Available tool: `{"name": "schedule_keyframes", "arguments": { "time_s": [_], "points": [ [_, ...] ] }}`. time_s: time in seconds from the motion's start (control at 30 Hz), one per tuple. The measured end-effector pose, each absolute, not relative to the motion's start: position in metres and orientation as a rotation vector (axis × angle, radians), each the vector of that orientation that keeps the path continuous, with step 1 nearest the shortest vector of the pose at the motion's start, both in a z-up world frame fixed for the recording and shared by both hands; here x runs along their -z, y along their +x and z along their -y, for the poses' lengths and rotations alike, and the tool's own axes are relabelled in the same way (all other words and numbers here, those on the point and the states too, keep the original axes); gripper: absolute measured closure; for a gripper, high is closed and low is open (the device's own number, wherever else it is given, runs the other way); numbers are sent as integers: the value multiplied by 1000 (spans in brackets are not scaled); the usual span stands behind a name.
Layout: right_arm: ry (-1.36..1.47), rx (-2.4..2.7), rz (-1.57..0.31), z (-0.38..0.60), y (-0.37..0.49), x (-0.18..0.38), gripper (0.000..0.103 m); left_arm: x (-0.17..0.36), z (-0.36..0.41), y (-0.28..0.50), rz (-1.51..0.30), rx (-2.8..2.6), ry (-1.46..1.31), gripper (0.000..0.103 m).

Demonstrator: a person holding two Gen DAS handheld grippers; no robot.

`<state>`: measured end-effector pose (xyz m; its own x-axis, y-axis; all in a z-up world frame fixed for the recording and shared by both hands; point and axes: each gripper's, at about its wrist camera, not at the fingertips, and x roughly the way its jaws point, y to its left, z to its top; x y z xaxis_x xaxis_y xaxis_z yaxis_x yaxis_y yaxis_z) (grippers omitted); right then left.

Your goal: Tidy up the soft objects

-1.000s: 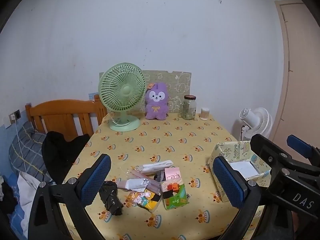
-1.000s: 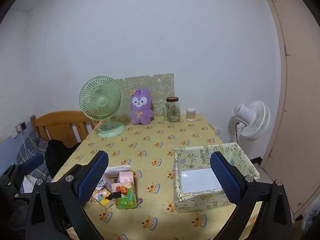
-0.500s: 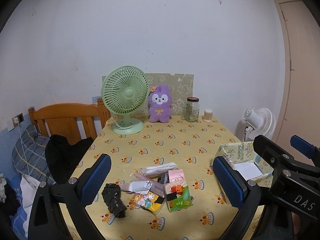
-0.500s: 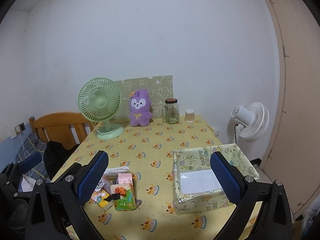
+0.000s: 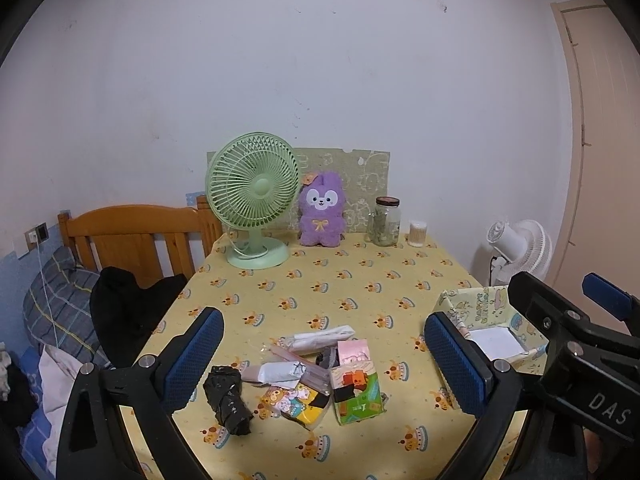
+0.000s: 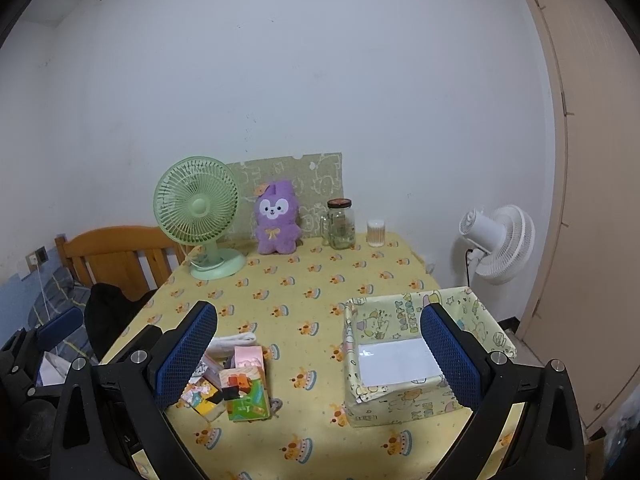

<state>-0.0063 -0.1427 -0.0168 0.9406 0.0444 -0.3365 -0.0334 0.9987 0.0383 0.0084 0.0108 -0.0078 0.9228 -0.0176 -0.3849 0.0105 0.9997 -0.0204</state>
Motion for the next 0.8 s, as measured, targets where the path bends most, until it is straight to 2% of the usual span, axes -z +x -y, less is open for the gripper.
{"name": "schedule_keyframes", "arguments": {
  "time_s": [0.8],
  "points": [
    [31,-58,-351,134,0,21,0,12,-16,14,-419,12,-43,5]
  ]
}}
